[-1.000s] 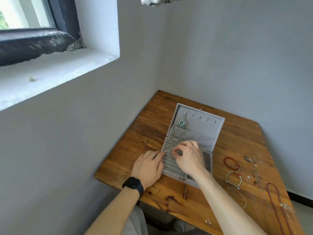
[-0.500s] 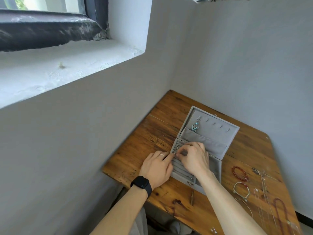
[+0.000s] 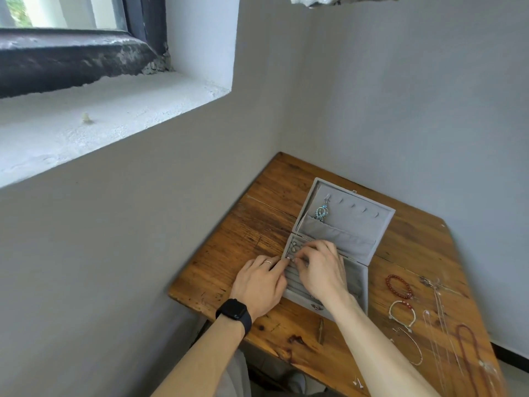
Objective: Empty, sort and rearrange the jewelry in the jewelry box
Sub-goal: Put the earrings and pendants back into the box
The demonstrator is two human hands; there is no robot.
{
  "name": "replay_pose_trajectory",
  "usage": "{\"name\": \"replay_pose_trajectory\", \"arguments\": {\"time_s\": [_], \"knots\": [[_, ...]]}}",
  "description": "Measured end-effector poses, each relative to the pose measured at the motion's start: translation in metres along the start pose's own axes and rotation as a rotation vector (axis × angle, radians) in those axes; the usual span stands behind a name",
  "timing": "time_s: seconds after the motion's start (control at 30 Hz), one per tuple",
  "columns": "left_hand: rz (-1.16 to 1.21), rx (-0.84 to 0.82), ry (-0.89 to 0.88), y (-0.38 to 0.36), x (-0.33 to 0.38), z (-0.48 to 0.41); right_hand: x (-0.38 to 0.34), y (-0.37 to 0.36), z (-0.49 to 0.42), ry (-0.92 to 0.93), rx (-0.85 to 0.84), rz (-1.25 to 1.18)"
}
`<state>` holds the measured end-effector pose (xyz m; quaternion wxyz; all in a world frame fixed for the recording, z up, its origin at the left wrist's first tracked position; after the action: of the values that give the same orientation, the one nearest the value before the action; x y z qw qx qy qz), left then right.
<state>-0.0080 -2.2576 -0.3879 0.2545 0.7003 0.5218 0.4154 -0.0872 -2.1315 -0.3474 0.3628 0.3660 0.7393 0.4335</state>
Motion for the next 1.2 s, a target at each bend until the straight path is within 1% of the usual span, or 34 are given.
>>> {"name": "replay_pose_trajectory", "arguments": {"time_s": [0.1, 0.17, 0.27, 0.33, 0.37, 0.43, 0.5, 0.6, 0.7, 0.77, 0.83, 0.9, 1.07, 1.2], "knots": [[0.030, -0.012, 0.000, 0.000, -0.003, 0.000, 0.010, 0.019, 0.015, -0.042, 0.120, -0.132], [0.061, -0.050, 0.005, 0.000, -0.003, 0.000, 0.023, 0.038, 0.034, -0.099, 0.177, -0.194], [0.119, -0.089, 0.042, 0.004, -0.002, 0.004, 0.048, 0.069, 0.081, -0.222, 0.242, -0.244], [0.113, -0.057, 0.065, 0.013, 0.005, 0.011, 0.067, 0.089, 0.121, -0.320, 0.292, -0.268], [0.103, -0.035, 0.046, 0.017, 0.012, 0.017, 0.077, 0.097, 0.143, -0.377, 0.310, -0.280], [0.136, -0.018, -0.046, 0.022, 0.034, 0.032, 0.095, 0.107, 0.184, -0.478, 0.316, -0.285], [0.203, -0.042, -0.145, 0.021, 0.065, 0.047, 0.107, 0.110, 0.220, -0.565, 0.292, -0.273], [0.246, -0.118, -0.233, 0.009, 0.110, 0.059, 0.118, 0.110, 0.258, -0.661, 0.275, -0.272], [0.201, -0.218, -0.255, -0.011, 0.134, 0.069, 0.119, 0.102, 0.274, -0.695, 0.239, -0.313], [0.135, -0.247, -0.279, -0.020, 0.137, 0.077, 0.119, 0.095, 0.280, -0.707, 0.203, -0.338], [0.075, -0.195, -0.317, -0.022, 0.135, 0.081, 0.117, 0.087, 0.278, -0.681, 0.182, -0.327], [0.046, -0.166, -0.335, -0.023, 0.136, 0.081, 0.118, 0.082, 0.276, -0.666, 0.201, -0.299], [0.005, -0.177, -0.335, -0.025, 0.137, 0.083, 0.119, 0.074, 0.276, -0.594, 0.291, -0.185], [0.038, -0.184, -0.315, -0.023, 0.138, 0.082, 0.120, 0.070, 0.276, -0.572, 0.294, -0.180]]}}
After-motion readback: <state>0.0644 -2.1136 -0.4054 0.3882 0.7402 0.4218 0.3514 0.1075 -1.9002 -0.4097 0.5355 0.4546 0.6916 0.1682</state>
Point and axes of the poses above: each hand's wrist, its own z-axis away from the middle knuckle, its own y-axis out of the back of the hand, x = y × z, the point moved 5 cm from there along -z, towards the middle knuckle, and after that the axes turned 8 degrees about x, right-handed, at the moved point
